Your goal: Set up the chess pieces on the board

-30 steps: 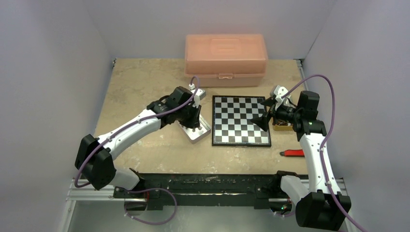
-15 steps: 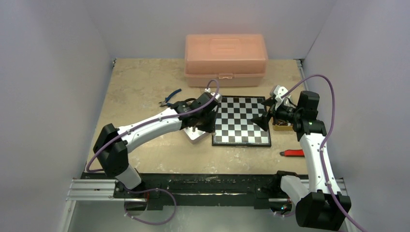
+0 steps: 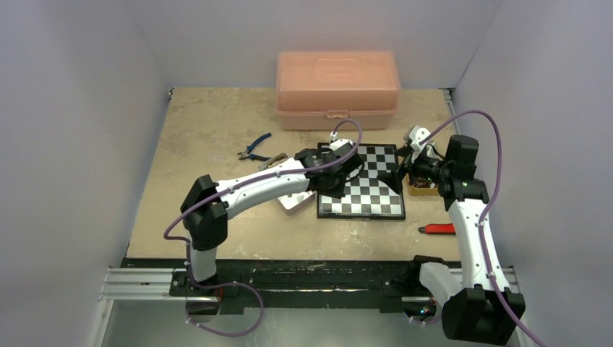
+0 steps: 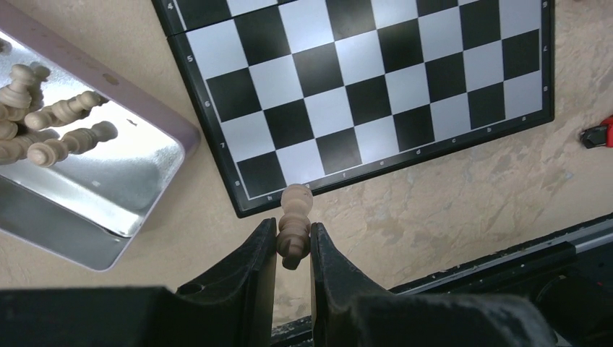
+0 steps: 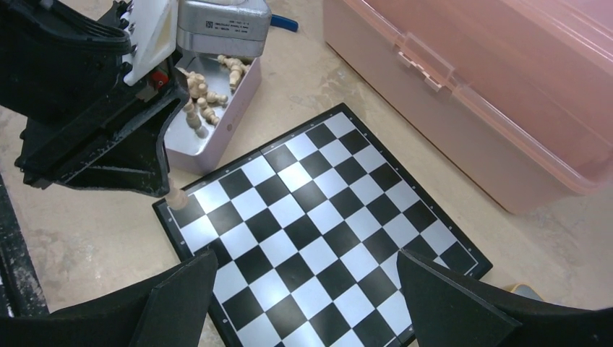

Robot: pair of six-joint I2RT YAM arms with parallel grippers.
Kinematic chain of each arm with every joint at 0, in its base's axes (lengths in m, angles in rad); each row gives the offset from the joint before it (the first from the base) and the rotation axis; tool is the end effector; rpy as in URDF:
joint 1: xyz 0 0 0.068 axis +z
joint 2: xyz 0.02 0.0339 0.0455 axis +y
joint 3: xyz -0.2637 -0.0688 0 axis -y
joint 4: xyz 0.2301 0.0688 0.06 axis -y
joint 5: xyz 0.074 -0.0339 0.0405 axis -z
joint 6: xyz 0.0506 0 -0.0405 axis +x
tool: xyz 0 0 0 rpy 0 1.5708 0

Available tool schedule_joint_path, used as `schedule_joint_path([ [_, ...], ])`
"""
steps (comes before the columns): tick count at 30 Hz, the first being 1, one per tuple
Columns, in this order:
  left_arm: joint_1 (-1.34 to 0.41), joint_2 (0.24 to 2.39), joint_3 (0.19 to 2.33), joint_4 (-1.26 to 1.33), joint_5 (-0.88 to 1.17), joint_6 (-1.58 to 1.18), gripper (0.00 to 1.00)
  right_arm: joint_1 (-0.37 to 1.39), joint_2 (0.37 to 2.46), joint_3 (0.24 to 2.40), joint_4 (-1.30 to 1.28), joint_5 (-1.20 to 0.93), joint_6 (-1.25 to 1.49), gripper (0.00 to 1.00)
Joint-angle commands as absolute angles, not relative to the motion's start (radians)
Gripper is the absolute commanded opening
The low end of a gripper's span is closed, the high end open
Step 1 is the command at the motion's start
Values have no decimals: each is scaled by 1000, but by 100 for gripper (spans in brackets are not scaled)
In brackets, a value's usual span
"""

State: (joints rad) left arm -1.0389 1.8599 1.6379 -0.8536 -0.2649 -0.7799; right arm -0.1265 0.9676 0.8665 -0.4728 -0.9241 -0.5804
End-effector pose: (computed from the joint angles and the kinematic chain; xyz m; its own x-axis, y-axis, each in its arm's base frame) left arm 0.2098 -0.3304 0.2660 -0.8578 0.1195 -0.4999 0.2327 0.9575 -0.1704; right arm 0.1967 0.0157 0.3104 -0.1275 -0.3169 -0.9399 -0.7877 0.6081 -0.0982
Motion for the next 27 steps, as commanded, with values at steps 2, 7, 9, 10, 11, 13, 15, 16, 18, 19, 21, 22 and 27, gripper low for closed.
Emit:
schedule_joint_path([
  [2,-1068,1925,1770,-887,-298,-808,0,-130,953,913,-448,-871,-554,99],
  [7,-1080,1967,1805,-866,-261,-801,0,-132,951,917,-420,-837,-517,99],
  [9,-1081,1975,1806,-842,-239,-793,0,-133,951,919,-411,-808,-505,99],
  [10,-1081,1980,1809,-833,-230,-790,0,-134,951,919,-405,-798,-496,99],
  [11,-1081,1986,1812,-822,-219,-788,0,-135,951,917,-400,-790,-488,99],
  [13,-1082,2004,1828,-817,-204,-784,0,-136,951,917,-392,-777,-477,99],
  [15,-1081,2018,1841,-815,-191,-783,0,-138,951,915,-386,-766,-470,99],
  [16,-1081,2024,1844,-812,-185,-783,0,-139,951,915,-383,-760,-468,99],
  [18,-1081,2032,1846,-806,-175,-782,0,-140,951,914,-380,-749,-462,99],
  [19,-1082,2032,1843,-803,-170,-785,0,-141,952,915,-379,-741,-460,99],
  [21,-1081,2036,1840,-794,-164,-785,0,-141,953,915,-376,-732,-457,99],
  [22,-1082,2038,1840,-791,-159,-785,0,-141,953,914,-373,-729,-456,99],
  [27,-1081,2054,1855,-783,-144,-786,0,-143,956,915,-371,-717,-450,99],
])
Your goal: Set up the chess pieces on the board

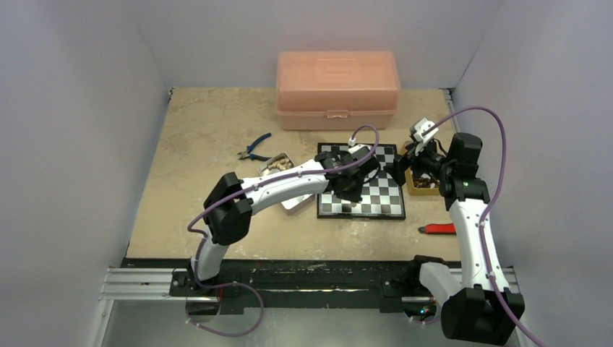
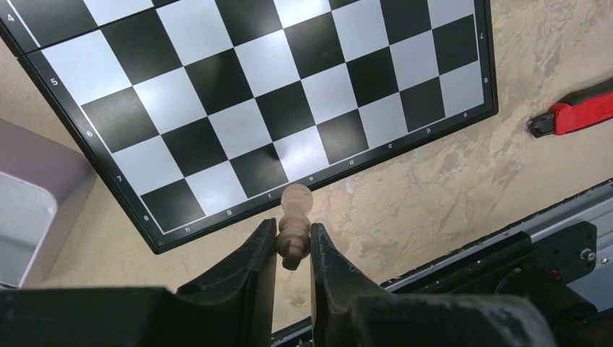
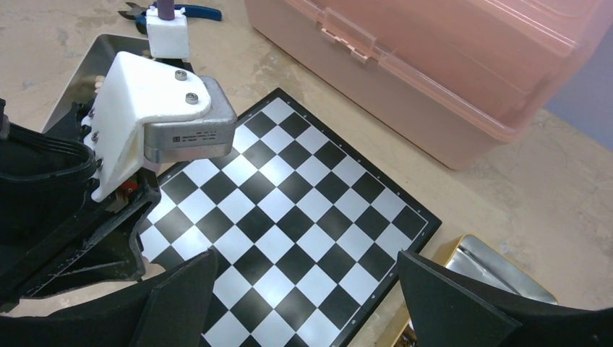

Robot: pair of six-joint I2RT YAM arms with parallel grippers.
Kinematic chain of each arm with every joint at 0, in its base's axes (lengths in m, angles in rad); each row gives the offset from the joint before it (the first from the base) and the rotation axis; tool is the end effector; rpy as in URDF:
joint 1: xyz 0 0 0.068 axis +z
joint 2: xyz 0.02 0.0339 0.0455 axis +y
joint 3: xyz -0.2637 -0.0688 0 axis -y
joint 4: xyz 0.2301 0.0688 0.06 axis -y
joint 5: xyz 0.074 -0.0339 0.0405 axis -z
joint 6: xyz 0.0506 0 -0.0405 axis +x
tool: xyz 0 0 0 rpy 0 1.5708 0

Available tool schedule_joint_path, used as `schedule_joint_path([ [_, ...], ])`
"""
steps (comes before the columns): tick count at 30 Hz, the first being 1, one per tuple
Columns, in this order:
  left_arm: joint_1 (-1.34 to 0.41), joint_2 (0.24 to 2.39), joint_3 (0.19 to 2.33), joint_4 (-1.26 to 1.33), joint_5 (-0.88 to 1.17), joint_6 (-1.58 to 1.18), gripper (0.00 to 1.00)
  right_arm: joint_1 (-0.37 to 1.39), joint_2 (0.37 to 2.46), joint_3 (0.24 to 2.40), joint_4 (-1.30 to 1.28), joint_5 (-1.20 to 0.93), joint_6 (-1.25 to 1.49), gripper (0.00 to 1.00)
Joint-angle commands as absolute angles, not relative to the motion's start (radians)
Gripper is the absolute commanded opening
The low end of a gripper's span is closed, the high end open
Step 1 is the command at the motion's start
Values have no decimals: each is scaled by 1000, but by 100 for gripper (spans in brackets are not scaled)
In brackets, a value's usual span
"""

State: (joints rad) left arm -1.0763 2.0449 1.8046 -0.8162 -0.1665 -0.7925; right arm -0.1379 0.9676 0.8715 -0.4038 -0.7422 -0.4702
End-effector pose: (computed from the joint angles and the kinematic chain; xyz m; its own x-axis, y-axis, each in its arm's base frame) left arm 0.2158 -0.3825 0.2438 -0.8807 0.1536 -0.4481 0.2880 0.9247 -0.2490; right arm 0.2057 0.0060 0.3150 -0.2030 -0.3089 -0.9292 -0.6486 0.7533 -0.1088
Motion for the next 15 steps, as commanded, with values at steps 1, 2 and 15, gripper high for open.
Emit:
schedule_joint_path([
  [1,-1082,2057,1860,-782,-141,-786,0,-143,957,915,-370,-716,-450,99],
  [2,-1082,2062,1864,-781,-138,-786,0,-143,957,914,-370,-714,-450,99],
  [15,-1081,2123,1922,-773,-101,-787,0,-143,960,917,-367,-692,-445,99],
])
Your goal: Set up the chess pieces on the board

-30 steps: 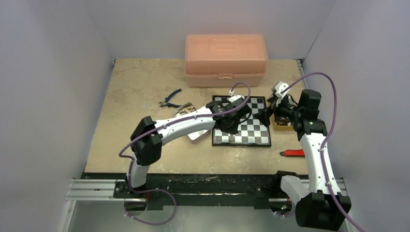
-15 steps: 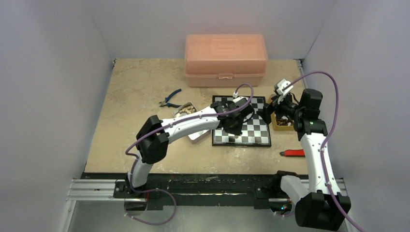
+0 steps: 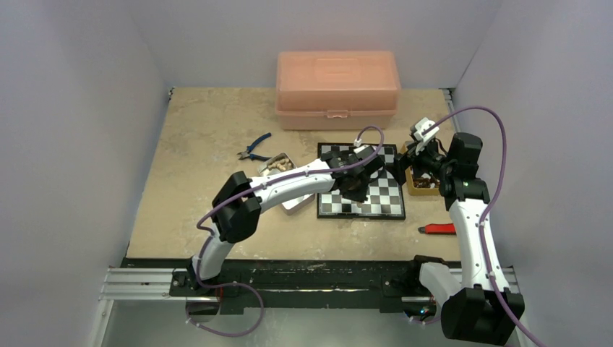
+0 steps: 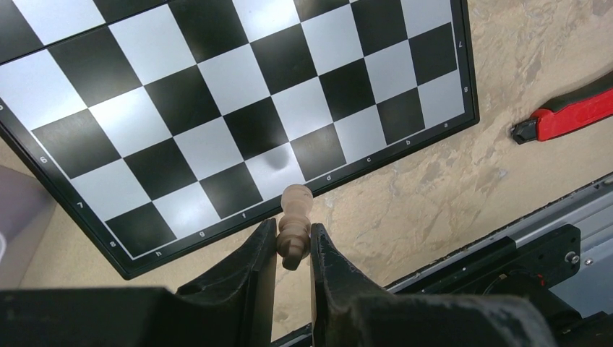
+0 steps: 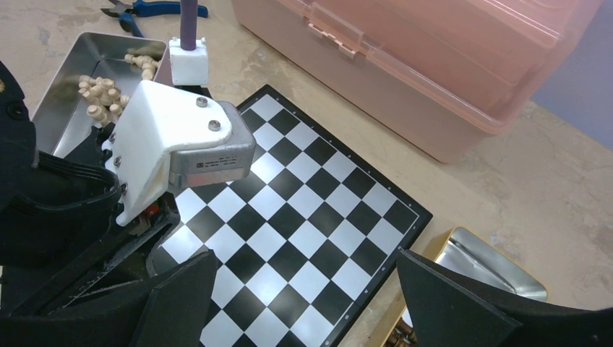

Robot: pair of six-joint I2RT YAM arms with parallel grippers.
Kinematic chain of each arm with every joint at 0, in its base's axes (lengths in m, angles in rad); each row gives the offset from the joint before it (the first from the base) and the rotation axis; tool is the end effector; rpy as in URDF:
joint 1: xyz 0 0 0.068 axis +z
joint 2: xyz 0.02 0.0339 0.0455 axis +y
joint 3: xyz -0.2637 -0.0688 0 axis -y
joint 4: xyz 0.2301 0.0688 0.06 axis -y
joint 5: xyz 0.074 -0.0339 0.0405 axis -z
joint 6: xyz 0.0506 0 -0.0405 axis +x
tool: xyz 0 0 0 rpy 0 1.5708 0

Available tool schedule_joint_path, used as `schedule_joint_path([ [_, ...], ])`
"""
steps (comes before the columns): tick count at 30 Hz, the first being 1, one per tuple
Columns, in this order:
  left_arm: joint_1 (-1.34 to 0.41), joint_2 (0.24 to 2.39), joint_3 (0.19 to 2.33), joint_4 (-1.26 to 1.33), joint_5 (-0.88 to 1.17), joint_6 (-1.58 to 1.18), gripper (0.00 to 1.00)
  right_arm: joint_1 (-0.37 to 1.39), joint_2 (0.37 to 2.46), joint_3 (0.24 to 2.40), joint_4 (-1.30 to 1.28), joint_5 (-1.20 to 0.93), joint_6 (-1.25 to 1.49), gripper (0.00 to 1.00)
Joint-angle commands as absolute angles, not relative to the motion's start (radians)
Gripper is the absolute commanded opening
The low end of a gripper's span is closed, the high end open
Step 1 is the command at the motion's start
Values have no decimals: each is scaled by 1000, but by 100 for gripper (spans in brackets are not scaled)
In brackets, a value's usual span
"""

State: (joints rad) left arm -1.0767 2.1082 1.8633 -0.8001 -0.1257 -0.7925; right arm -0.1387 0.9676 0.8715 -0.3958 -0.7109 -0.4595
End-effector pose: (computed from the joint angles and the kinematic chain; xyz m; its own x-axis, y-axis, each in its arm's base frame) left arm 0.2214 -0.3977 0.2350 -0.8887 0.1601 -0.4296 0.3002 0.9115 -0.2813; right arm 0.2068 0.0045 0.3152 -0.2131 -0.3096 -0.9267 -0.6241 0.7729 -0.1147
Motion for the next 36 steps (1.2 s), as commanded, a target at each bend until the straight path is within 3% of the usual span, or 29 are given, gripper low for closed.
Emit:
schedule_joint_path([
  [1,-1081,2128,1927,-773,-98,-786,0,-144,962,917,-367,-691,-445,99],
  [36,-1081,2212,1990,-870,-165,-744,0,-149,957,917,-364,-678,-440,99],
])
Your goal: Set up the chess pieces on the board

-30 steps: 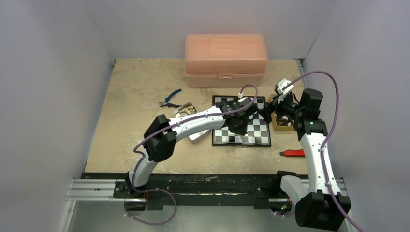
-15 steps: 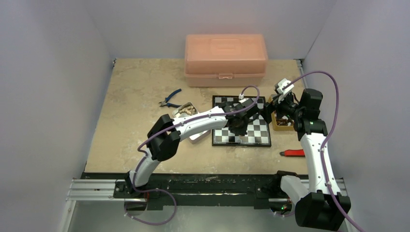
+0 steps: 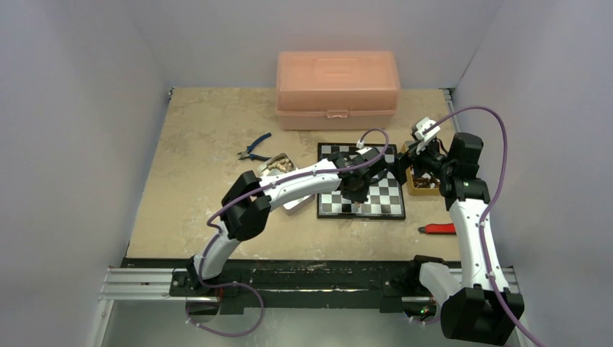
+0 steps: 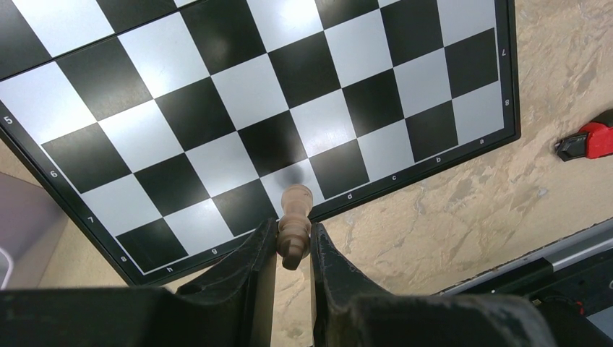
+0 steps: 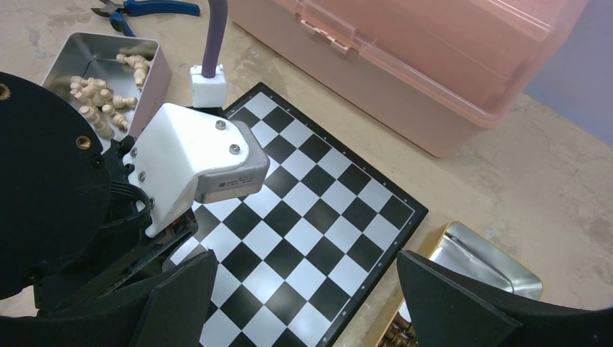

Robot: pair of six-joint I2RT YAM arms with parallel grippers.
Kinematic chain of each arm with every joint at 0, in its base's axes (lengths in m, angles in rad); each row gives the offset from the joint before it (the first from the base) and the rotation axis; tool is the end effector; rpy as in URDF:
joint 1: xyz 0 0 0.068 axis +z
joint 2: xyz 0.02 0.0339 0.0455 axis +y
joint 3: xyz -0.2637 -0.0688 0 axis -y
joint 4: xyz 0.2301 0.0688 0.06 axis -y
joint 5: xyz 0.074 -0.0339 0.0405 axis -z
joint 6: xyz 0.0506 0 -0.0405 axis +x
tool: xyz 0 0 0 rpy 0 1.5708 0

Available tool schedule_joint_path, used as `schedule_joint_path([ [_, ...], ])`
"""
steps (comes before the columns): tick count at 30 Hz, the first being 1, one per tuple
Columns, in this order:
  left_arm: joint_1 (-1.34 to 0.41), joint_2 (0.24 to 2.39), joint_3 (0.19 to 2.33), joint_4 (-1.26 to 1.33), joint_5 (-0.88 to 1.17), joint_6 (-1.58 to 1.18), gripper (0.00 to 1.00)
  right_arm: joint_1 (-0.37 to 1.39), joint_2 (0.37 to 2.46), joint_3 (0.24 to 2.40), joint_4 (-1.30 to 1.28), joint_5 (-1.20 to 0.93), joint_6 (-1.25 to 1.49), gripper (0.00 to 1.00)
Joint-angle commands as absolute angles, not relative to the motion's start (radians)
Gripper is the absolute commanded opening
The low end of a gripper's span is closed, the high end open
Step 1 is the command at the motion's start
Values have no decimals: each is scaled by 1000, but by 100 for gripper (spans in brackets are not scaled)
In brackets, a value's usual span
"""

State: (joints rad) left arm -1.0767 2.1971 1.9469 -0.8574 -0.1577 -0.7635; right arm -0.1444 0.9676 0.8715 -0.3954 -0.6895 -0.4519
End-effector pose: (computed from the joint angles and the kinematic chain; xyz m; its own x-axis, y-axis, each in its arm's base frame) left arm 0.2288 -0.4080 0.2174 -0.8847 0.2024 -0.4199 0.3107 0.9276 -0.2074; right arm 0.2074 0.0024 0.3150 -0.2263 -0.3076 -0.9242 -0.6034 0.7891 -0.1149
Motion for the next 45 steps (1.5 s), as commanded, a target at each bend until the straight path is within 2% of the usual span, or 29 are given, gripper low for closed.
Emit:
schedule_joint_path([
  [1,-1081,2213,1990,-872,-164,-744,0,-149,957,918,-365,-678,-439,99],
  [29,-1081,2237,1995,-875,-135,-746,3,-150,956,917,-363,-676,-439,99],
  [45,-1081,2247,2014,-889,-124,-744,25,-151,957,918,-364,-679,-440,99],
])
